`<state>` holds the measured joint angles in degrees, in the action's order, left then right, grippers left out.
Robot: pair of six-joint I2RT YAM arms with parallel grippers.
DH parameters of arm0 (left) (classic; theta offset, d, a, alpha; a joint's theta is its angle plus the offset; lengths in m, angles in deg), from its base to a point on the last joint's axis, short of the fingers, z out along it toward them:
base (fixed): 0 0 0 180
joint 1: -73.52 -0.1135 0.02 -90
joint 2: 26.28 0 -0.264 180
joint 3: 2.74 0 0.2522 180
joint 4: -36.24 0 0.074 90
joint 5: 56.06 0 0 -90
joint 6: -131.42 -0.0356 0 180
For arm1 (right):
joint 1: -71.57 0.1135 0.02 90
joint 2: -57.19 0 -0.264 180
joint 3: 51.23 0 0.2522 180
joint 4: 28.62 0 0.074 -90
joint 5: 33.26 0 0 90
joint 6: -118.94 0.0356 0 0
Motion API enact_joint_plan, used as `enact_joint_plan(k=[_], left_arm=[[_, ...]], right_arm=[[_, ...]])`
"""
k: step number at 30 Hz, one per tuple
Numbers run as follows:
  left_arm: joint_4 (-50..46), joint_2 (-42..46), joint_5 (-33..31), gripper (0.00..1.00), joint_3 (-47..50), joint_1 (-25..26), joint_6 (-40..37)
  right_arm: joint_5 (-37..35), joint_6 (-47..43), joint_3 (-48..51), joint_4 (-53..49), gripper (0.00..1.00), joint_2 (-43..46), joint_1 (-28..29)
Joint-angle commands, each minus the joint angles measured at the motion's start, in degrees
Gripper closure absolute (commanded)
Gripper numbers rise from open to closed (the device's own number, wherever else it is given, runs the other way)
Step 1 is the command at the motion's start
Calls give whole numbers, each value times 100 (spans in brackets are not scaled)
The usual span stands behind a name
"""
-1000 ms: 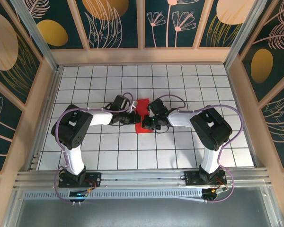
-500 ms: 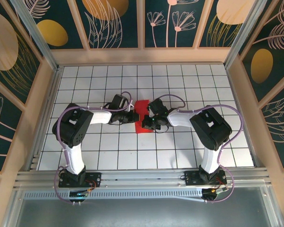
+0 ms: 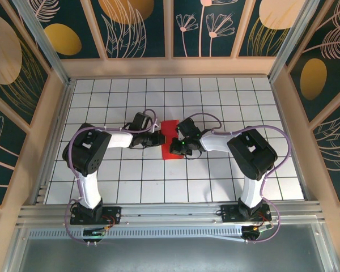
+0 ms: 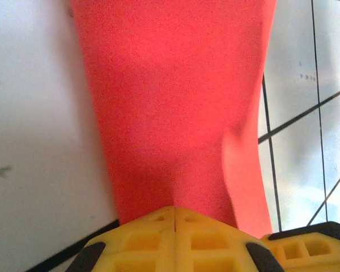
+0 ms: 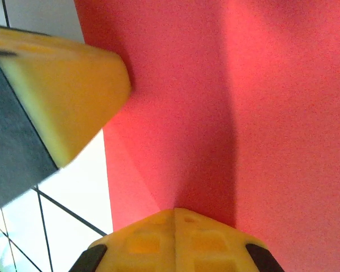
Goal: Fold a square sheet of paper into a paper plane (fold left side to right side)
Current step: First fold the square sheet of paper in half at the center of the table.
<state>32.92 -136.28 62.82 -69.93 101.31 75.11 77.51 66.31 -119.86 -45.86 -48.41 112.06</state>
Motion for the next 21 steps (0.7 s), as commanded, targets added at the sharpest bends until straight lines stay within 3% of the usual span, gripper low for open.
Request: enact_joint_plan(k=[1,12,21], left_arm=[[85,-83,-339,99,-17,-191,-42],[-45,-305,-490,98,-413,-502,-233],[-322,424,-261,99,-316,-494,-755]], right_arm=[[-627,-164,313,-858,100,-414,64],[-636,-144,347,-847,100,-365,64],[-605,-84,333,-803,100,-362,88]])
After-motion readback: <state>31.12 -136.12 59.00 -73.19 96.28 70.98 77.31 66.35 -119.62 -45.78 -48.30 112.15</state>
